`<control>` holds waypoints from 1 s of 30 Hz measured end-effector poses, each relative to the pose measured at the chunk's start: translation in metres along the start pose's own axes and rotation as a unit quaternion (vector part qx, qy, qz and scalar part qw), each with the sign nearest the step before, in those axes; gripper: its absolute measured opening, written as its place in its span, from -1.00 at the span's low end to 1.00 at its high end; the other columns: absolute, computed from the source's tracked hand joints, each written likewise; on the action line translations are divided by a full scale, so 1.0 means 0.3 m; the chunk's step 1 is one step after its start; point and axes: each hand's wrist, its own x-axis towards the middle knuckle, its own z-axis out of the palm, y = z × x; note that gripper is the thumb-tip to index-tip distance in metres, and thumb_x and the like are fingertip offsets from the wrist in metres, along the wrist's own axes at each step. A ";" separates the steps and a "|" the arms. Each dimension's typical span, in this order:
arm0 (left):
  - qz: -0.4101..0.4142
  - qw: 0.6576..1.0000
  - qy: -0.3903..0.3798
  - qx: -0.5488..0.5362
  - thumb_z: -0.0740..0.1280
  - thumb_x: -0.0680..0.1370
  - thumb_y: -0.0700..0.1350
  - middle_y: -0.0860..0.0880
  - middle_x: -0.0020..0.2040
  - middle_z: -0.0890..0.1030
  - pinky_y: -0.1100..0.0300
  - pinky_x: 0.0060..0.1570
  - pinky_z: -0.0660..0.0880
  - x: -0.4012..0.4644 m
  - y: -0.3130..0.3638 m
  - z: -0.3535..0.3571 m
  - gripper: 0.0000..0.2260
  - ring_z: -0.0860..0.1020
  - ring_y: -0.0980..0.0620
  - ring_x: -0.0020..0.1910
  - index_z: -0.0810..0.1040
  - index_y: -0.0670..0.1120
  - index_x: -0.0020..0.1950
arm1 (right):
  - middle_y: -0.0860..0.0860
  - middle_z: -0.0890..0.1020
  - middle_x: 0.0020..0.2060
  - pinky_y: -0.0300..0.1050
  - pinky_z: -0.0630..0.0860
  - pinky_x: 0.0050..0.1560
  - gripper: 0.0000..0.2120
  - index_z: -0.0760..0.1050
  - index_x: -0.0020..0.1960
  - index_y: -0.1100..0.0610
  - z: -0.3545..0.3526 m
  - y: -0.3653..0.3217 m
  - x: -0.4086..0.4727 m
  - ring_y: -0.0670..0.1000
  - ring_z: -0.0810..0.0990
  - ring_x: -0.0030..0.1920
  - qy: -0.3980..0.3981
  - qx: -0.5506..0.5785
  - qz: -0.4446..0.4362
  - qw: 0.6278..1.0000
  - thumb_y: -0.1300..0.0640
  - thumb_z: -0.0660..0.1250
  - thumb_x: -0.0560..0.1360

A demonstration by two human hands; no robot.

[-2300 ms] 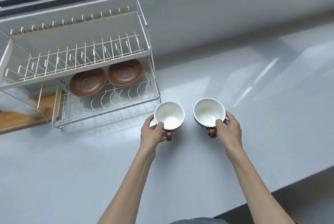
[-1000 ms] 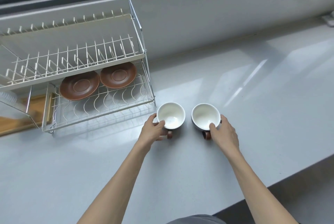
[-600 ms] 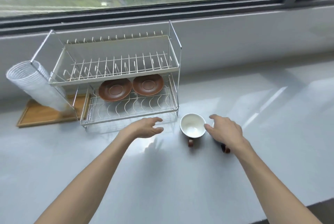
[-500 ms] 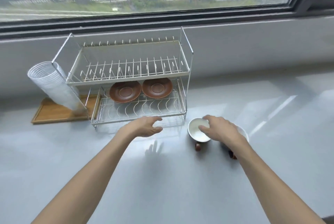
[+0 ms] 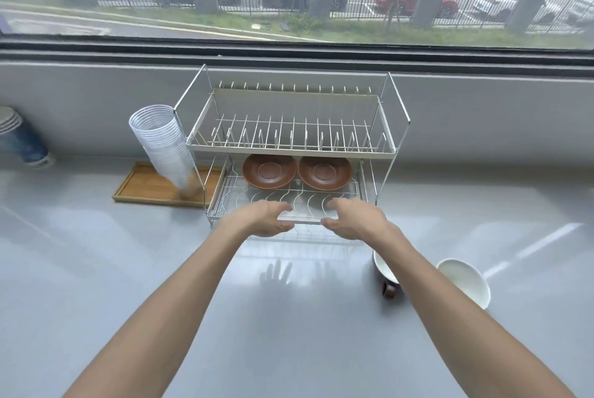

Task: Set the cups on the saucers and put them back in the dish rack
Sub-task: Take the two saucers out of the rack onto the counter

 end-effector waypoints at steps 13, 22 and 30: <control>-0.001 0.954 0.299 0.013 0.13 0.65 0.10 -0.04 0.47 0.39 -0.03 0.34 0.31 0.199 0.062 0.106 -0.50 0.33 -0.09 0.46 0.20 0.01 0.57 | 0.05 0.60 0.22 0.03 0.46 0.00 -0.60 0.42 0.40 0.02 0.050 -0.009 0.178 0.17 0.58 0.22 0.177 0.071 -0.010 0.982 -0.06 0.18 0.60; -0.034 0.935 0.349 -0.050 0.20 0.62 0.07 -0.10 0.44 0.44 -0.01 0.15 0.44 0.347 0.088 0.197 -0.49 0.49 -0.11 0.27 0.26 -0.02 0.56 | 0.20 0.53 0.30 0.07 0.41 0.28 -0.55 0.43 0.37 0.19 0.118 0.071 0.360 0.21 0.45 0.32 0.221 0.114 0.020 0.968 -0.08 0.21 0.62; -0.117 0.926 0.272 -0.233 0.13 0.65 0.13 -0.14 0.16 0.65 -0.01 0.01 0.41 0.482 0.103 0.193 -0.56 0.59 -0.25 0.13 0.34 -0.07 0.44 | 0.30 0.44 0.35 0.20 0.30 0.42 -0.46 0.33 0.45 0.29 0.091 0.101 0.533 0.35 0.41 0.35 0.151 0.212 0.083 0.962 -0.09 0.16 0.64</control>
